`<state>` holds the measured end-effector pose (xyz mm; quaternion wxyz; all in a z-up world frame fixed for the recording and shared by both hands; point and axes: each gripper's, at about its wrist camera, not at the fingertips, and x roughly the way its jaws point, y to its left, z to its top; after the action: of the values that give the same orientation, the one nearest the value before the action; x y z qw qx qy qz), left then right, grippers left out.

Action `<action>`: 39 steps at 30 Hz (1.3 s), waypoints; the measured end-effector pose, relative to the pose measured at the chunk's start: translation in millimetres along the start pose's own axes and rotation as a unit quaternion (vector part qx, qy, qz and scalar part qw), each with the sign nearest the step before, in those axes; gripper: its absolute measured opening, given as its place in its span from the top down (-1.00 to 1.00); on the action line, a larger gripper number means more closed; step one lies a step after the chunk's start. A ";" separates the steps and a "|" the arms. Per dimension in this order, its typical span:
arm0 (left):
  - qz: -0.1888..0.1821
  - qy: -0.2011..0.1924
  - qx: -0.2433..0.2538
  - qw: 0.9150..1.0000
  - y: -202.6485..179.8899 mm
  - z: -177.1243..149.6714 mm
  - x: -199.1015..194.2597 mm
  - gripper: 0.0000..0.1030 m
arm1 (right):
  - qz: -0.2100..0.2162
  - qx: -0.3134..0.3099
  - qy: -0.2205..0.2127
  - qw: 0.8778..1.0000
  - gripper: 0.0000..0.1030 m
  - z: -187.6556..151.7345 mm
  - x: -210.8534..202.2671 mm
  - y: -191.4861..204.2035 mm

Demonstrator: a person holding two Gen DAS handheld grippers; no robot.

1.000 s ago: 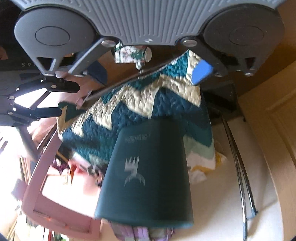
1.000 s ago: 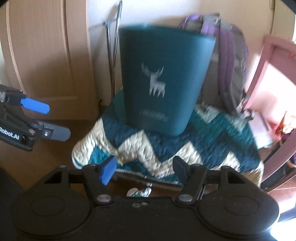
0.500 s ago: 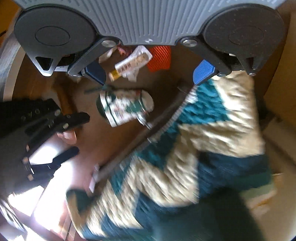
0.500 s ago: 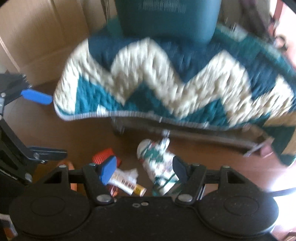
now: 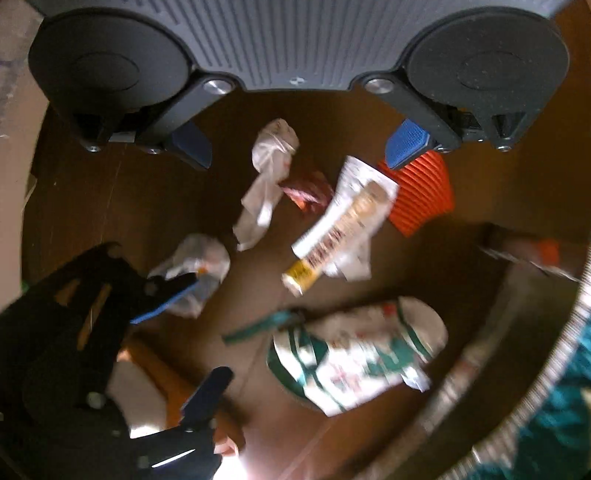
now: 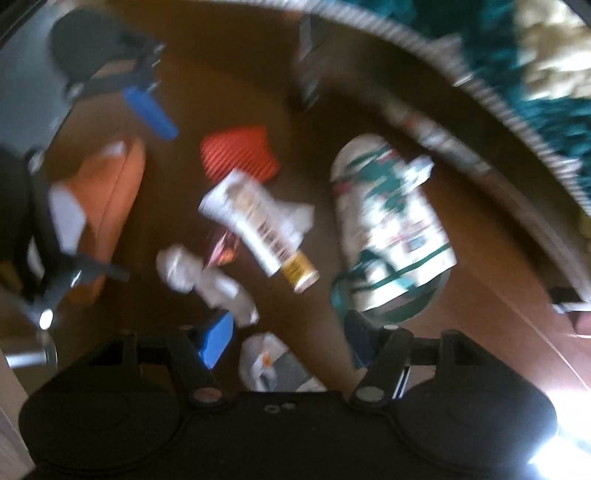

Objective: Collect trash
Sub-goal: 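Grasp the white tissue with left while right grasps the plastic bag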

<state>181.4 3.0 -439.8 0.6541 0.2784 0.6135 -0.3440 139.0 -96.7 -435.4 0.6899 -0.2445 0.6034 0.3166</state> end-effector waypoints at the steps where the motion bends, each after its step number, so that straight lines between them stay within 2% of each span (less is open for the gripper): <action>1: -0.006 0.003 -0.002 1.000 -0.3 -2.0 9.2 -0.96 | 0.006 -0.006 0.010 1.000 -0.30 -1.7 8.9 3.0; 5: -0.039 0.031 -0.024 0.998 1.1 -10.3 47.6 -0.96 | 0.019 -0.024 0.041 0.999 -0.29 -9.4 39.2 8.4; 10: -0.052 0.056 -0.039 0.996 0.7 -13.5 86.1 -0.95 | 0.026 -0.023 0.078 0.996 -0.26 -17.0 73.9 7.1; 17: -0.072 0.078 -0.021 0.994 -10.4 -15.0 122.1 -0.94 | 0.023 -0.025 0.113 0.993 -0.24 -29.8 107.6 4.8; 19: -0.075 0.080 -0.017 0.994 -13.3 -14.6 128.0 -0.86 | 0.020 -0.027 0.116 0.993 -0.22 -31.8 113.6 4.9; 20: -0.075 0.083 -0.016 0.994 -13.8 -14.3 131.6 -0.75 | 0.019 -0.027 0.116 0.993 -0.15 -32.3 115.6 5.2; 21: -0.073 0.086 -0.017 0.994 -15.0 -13.9 135.4 -0.60 | 0.016 -0.027 0.119 0.992 -0.05 -32.5 118.3 5.5; 22: -0.071 0.091 -0.019 0.993 -15.0 -13.6 139.3 -0.50 | 0.013 -0.028 0.124 0.992 0.22 -32.0 121.1 6.0; 23: -0.072 0.098 -0.024 0.992 -14.6 -13.4 143.3 -0.35 | 0.011 -0.027 0.128 0.991 0.31 -32.1 123.4 6.1; 25: -0.076 0.093 -0.025 0.992 -16.2 -13.3 143.1 -0.34 | 0.013 -0.026 0.132 0.991 0.35 -33.4 125.6 5.6; 26: -0.074 0.093 -0.023 0.993 -18.2 -13.2 143.5 -0.29 | 0.010 -0.030 0.134 0.991 0.48 -34.5 126.4 6.1; 27: -0.074 0.091 -0.020 0.993 -19.4 -13.4 142.6 -0.06 | 0.008 -0.034 0.137 0.990 0.53 -35.6 126.8 6.5; 29: -0.077 0.096 -0.015 0.992 -19.6 -12.5 142.2 0.40 | 0.009 -0.034 0.139 0.990 0.81 -35.7 125.8 5.5; 33: -0.086 0.102 -0.020 0.991 -19.0 -10.2 136.5 0.45 | 0.019 -0.015 0.139 0.990 0.88 -27.9 117.6 1.6; 36: -0.106 0.106 -0.007 0.989 -16.9 -9.8 122.8 0.46 | 0.019 -0.004 0.136 0.990 0.91 -21.6 105.4 -5.3; 39: -0.110 0.097 0.013 0.989 -14.7 -5.6 100.7 0.46 | 0.019 0.005 0.128 0.992 0.91 -14.8 87.7 -11.3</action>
<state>167.4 -12.5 -539.5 0.5457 0.2502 0.6964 -0.3932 143.5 -102.6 -524.8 0.6021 -0.2679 0.6928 0.2928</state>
